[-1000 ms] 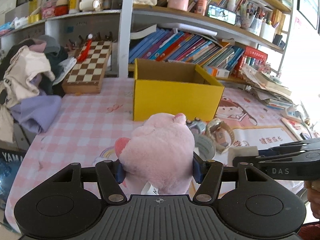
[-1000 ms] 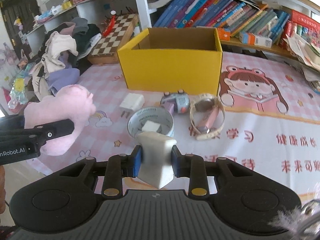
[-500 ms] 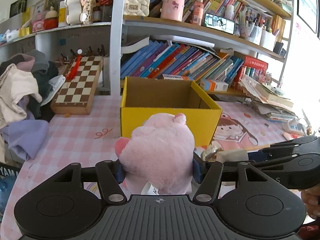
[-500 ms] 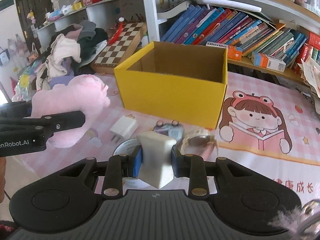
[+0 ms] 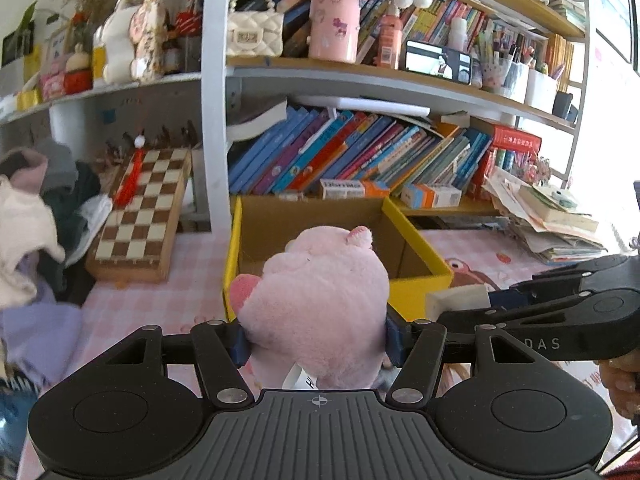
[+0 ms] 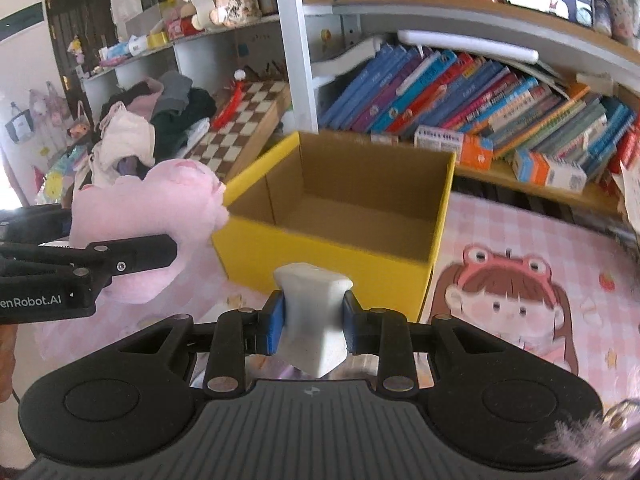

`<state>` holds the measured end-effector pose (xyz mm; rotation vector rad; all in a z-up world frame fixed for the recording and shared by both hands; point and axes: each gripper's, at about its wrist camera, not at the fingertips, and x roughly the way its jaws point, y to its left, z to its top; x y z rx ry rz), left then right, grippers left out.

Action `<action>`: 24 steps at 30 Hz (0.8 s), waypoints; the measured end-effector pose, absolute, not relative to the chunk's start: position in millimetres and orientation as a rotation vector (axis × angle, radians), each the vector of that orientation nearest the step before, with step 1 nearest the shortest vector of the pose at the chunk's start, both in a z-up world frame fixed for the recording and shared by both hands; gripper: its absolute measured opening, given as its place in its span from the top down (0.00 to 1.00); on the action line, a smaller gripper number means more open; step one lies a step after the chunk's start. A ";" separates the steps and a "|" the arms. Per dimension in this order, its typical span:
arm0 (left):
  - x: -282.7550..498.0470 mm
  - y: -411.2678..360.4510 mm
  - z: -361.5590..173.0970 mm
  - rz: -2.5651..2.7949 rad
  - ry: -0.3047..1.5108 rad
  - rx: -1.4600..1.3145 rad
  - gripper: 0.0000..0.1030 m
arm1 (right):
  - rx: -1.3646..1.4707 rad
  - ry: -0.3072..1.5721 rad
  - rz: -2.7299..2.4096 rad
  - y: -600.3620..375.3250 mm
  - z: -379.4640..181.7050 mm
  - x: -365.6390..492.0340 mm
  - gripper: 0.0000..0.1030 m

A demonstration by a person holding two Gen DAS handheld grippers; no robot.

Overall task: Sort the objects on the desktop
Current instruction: 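Carry the pig and adapter up over the yellow box with both tools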

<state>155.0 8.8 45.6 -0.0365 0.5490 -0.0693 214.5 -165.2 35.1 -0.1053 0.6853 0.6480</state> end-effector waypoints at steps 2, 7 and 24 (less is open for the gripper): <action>163.7 8.8 50.8 -0.064 0.537 -0.026 0.41 | -0.108 0.667 0.658 -164.5 40.0 224.7 0.73; 189.8 9.6 61.1 -0.057 0.519 -0.005 0.41 | -0.122 0.637 0.690 -157.6 50.8 258.6 0.73; 291.4 8.2 51.6 -0.007 0.542 0.048 0.41 | -0.305 0.640 0.740 -114.3 32.2 368.3 0.73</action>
